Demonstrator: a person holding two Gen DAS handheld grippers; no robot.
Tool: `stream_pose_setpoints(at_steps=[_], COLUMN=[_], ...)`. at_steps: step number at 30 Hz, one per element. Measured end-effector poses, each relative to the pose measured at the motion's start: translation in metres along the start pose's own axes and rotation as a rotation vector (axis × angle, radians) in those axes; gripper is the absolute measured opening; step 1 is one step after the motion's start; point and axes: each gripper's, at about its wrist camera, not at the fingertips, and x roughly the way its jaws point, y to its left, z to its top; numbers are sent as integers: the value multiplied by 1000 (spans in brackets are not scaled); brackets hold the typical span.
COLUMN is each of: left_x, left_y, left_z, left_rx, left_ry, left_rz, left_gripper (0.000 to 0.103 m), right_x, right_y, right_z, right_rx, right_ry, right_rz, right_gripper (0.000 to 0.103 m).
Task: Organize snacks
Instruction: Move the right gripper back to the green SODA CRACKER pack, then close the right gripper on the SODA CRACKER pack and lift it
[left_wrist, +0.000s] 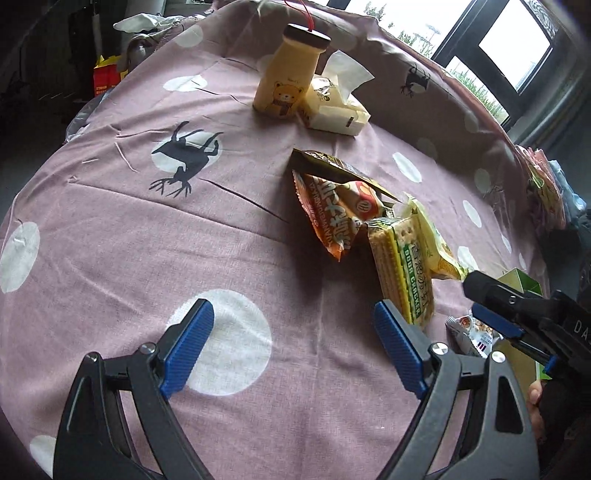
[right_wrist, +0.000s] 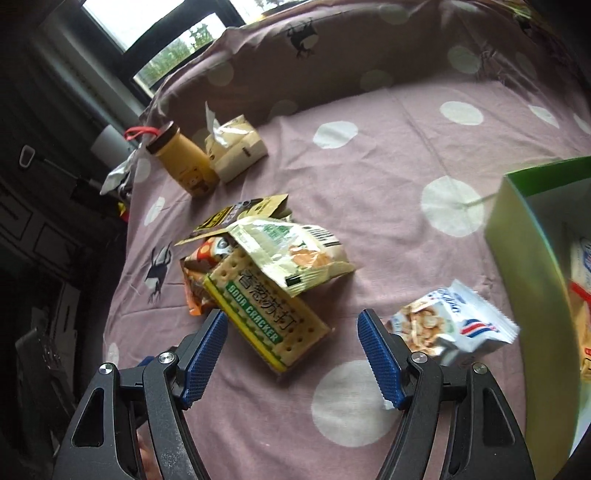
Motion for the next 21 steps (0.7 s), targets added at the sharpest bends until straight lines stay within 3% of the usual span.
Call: stream_pose_setpoints(at_steps=[4,11,13,18,20,21], left_x=[7,25,29,33,31,29], left_y=[-8,-23,-27,-35,-38,-39], left_z=[3,4,4,1,1,0], left_rx=[12,40,41,57,73,83], left_ry=[-1,33,40,43,39,33], left_rz=[-43,-77,-96,-133,-162,-165], left_gripper=[87,66,63,45,27,24], right_x=[29,62,62,63,67,68], right_y=[22,10,8,7,7,9], right_z=[9,15,14,11,8,7], right_rx=[-94,-48,-41,-30,-12,-13], right_ry=[45,100,96,117,137,141], right_rz=[-12,57,88,153,183,190], right_gripper=[74,74,69,54,52,51])
